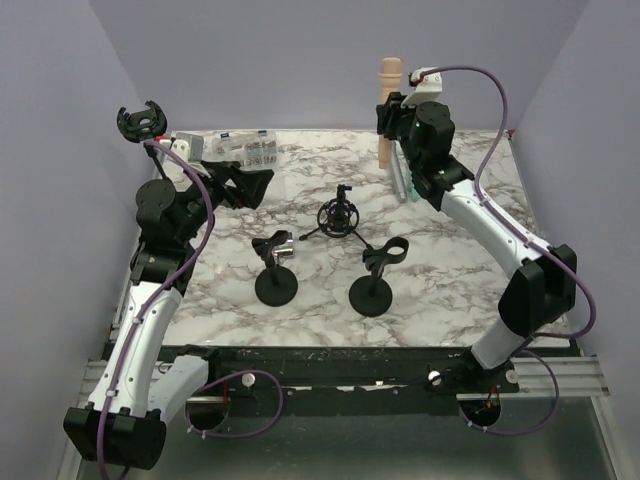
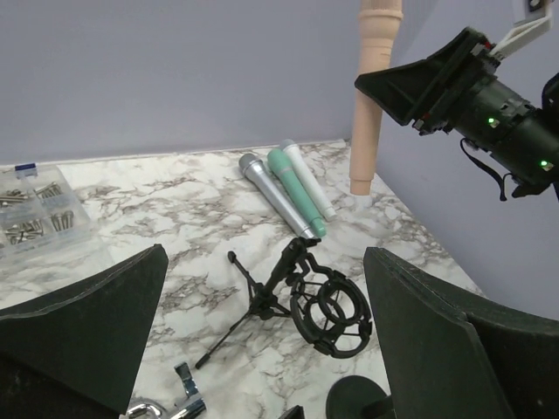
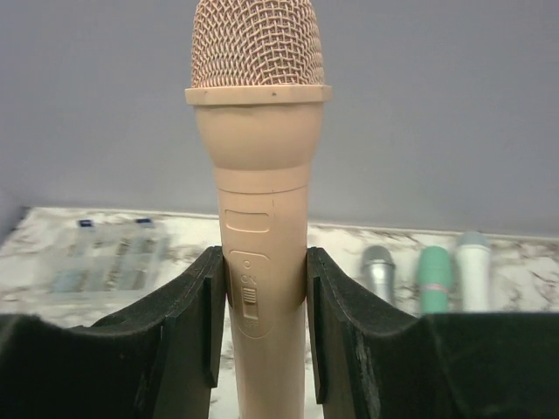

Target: Remove the microphone from the stand

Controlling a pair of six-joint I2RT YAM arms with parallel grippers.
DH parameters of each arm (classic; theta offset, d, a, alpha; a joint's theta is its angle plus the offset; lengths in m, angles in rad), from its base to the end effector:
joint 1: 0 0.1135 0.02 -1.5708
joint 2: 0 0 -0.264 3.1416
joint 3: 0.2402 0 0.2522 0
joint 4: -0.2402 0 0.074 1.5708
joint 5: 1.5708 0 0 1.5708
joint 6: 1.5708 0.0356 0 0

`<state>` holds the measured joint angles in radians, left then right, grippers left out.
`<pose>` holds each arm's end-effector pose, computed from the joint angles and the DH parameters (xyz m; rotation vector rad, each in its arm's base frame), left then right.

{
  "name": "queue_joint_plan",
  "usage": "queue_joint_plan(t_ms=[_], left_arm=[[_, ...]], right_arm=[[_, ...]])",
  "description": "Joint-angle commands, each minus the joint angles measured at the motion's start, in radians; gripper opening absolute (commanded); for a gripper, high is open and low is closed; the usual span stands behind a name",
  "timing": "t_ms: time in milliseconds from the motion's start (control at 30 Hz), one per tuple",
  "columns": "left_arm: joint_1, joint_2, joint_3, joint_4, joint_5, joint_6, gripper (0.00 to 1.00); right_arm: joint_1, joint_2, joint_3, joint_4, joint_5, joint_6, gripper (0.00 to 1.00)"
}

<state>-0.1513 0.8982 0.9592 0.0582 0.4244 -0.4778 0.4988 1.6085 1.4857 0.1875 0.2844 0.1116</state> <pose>0.1975 -0.0449 0.4075 0.1135 1.5114 -0.8153 0.3458 0.1770 0.4138 -0.0636 1.5136 0.2756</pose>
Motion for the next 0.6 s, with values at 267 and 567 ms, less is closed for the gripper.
queue_joint_plan(t_ms=[267,567], left_arm=[[-0.001,0.073,0.021,-0.057,-0.069,0.085,0.98],[-0.002,0.072,0.029,-0.057,-0.071,0.103,0.98]], right_arm=[[-0.121,0.403,0.235,-0.15,-0.121,-0.057,0.0],[-0.122,0.701,0.507,-0.319,-0.127,-0.034,0.01]])
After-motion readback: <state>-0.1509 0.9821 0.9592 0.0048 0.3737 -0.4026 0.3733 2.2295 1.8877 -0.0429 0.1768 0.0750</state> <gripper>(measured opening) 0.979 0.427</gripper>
